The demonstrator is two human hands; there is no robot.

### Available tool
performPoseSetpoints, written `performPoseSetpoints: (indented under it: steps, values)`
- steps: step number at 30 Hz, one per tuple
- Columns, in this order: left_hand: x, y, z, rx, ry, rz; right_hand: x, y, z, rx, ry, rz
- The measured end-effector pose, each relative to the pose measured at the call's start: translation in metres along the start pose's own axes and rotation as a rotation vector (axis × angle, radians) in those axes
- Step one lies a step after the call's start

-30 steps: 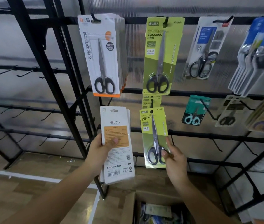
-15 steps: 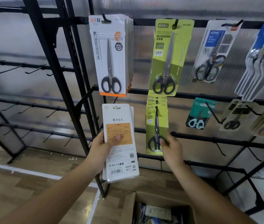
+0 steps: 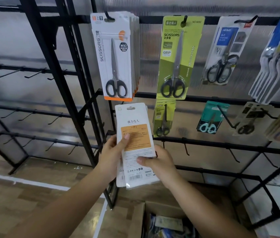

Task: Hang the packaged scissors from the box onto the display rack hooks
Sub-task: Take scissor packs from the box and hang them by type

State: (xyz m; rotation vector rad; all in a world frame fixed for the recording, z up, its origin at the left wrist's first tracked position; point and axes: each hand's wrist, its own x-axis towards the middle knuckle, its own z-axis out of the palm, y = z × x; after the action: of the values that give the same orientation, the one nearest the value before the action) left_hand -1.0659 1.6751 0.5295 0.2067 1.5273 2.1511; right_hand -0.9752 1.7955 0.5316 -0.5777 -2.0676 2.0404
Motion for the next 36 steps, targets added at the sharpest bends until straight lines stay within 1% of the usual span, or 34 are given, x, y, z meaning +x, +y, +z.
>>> performPoseSetpoints:
  steps: [2,6,11,16,20,22,24,26,28,31,33,34,36]
  values:
    - [0.002,0.002,-0.002,-0.043,-0.026,-0.028,0.0,0.001,-0.007,0.1,0.005,0.012]
    - [0.006,0.001,-0.002,-0.111,-0.009,-0.089,-0.002,0.003,-0.018,0.224,0.044,0.06]
    - [0.004,0.001,-0.002,-0.044,0.043,-0.03,-0.003,0.006,-0.029,0.33,0.101,0.017]
    - [0.004,-0.003,-0.003,0.005,0.108,0.043,-0.007,0.008,-0.035,0.261,0.153,-0.091]
    - [0.001,-0.001,0.0,0.017,0.111,0.072,-0.01,0.007,-0.03,0.19,0.17,-0.167]
    - [-0.002,0.0,0.003,0.05,0.093,0.104,-0.012,0.005,-0.026,0.117,0.197,-0.22]
    - [-0.006,0.0,0.007,0.047,0.038,0.175,-0.014,0.001,-0.022,0.005,0.236,-0.302]
    - [-0.009,0.001,0.01,0.012,-0.084,0.245,-0.014,-0.004,-0.017,-0.197,0.28,-0.385]
    - [-0.01,0.003,0.012,0.019,-0.198,0.248,-0.015,-0.006,-0.012,-0.425,0.311,-0.451]
    - [-0.006,0.007,0.01,-0.094,-0.2,0.06,-0.017,-0.011,-0.003,-0.677,0.273,-0.534]
    - [-0.005,0.009,0.007,-0.16,-0.242,-0.068,-0.017,-0.011,0.001,-0.815,0.236,-0.541]
    - [-0.004,0.01,0.005,-0.191,-0.248,-0.121,-0.016,-0.012,0.001,-0.845,0.234,-0.53]
    - [-0.005,0.012,0.003,-0.194,-0.29,-0.131,-0.014,-0.015,0.0,-0.866,0.238,-0.502]
